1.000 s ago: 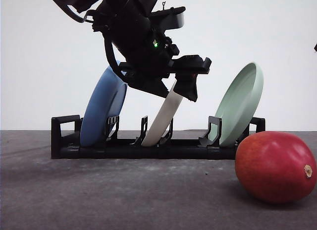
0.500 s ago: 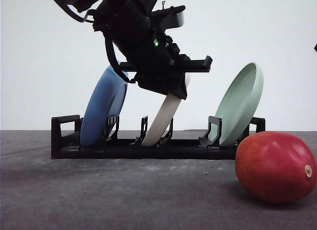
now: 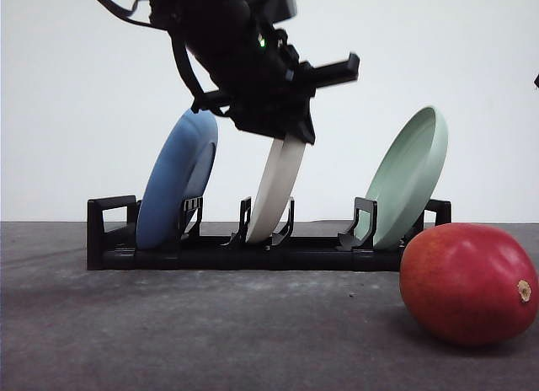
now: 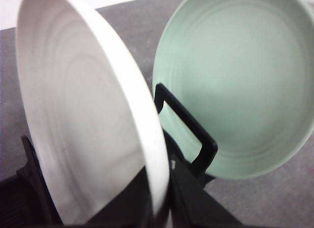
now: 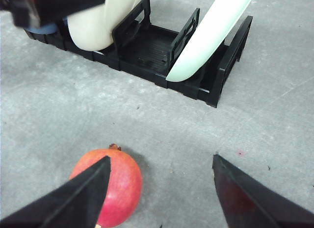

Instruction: Place pomegranate in white plate

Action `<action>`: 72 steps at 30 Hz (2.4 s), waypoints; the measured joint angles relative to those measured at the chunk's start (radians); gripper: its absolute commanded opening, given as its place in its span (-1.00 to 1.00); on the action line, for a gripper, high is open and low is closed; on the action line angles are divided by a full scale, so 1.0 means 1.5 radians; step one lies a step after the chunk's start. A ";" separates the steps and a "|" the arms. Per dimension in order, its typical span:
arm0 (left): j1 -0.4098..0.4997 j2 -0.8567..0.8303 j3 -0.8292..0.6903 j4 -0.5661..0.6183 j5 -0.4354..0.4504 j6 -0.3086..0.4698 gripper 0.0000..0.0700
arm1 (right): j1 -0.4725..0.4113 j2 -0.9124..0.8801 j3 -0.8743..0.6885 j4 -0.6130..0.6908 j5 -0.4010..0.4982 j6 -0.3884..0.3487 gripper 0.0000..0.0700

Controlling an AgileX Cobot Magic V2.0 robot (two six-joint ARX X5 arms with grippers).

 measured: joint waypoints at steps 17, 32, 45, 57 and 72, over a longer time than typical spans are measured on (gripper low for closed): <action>0.000 -0.145 0.000 -0.146 0.080 -0.060 -0.97 | 0.000 0.000 0.000 -0.001 0.000 0.000 0.20; -0.053 -0.334 0.000 -0.401 0.163 -0.079 -0.97 | 0.000 0.000 0.000 -0.002 0.000 0.000 0.20; -0.159 -0.486 -0.165 -0.368 0.066 -0.051 -0.97 | 0.000 0.000 0.000 -0.002 0.000 0.000 0.20; -0.250 -0.401 -0.193 -0.458 -0.026 0.185 -0.97 | 0.000 0.000 0.000 -0.002 0.000 0.000 0.20; -0.320 -0.153 -0.193 -0.384 -0.159 0.309 -0.96 | 0.000 0.000 0.000 -0.002 0.000 0.000 0.20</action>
